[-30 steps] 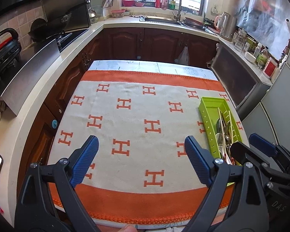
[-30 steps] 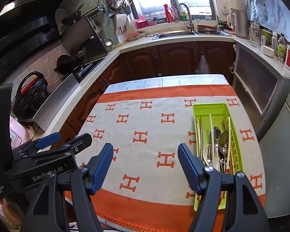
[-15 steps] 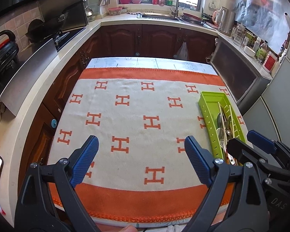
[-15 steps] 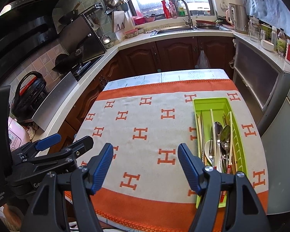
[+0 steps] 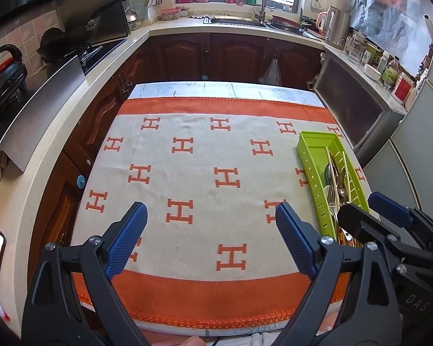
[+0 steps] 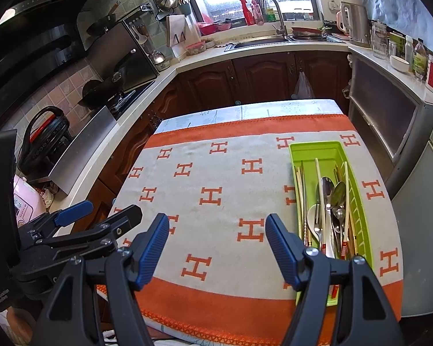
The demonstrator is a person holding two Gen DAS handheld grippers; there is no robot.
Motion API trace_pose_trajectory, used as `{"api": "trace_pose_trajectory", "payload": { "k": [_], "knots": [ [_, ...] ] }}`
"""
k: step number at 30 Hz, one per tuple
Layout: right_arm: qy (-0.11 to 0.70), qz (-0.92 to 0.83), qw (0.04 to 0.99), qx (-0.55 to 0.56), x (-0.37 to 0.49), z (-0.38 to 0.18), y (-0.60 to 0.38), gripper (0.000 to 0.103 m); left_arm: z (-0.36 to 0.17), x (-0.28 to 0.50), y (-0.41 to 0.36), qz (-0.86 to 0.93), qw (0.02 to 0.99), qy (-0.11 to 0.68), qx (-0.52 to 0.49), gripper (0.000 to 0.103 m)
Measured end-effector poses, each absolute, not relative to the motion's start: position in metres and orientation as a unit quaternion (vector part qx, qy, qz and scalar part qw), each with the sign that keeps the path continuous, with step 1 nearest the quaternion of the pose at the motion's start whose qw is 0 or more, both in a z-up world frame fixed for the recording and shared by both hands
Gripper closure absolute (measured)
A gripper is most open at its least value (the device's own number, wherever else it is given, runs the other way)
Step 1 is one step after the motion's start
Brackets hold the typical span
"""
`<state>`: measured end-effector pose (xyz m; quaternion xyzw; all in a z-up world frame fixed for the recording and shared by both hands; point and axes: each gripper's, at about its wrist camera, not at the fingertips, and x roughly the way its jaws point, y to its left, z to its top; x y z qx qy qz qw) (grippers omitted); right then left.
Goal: Organize utensils
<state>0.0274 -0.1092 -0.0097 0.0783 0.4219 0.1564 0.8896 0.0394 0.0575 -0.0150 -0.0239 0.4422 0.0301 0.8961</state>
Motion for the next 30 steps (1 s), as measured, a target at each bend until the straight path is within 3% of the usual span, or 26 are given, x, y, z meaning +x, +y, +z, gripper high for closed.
{"api": "trace_pose_trajectory", "payload": {
  "k": [30],
  "knots": [
    [0.429, 0.157, 0.887, 0.065, 0.014, -0.015, -0.095, 0.033, -0.02, 0.031, 0.069, 0.027, 0.895, 0.443, -0.037, 0.014]
  ]
}}
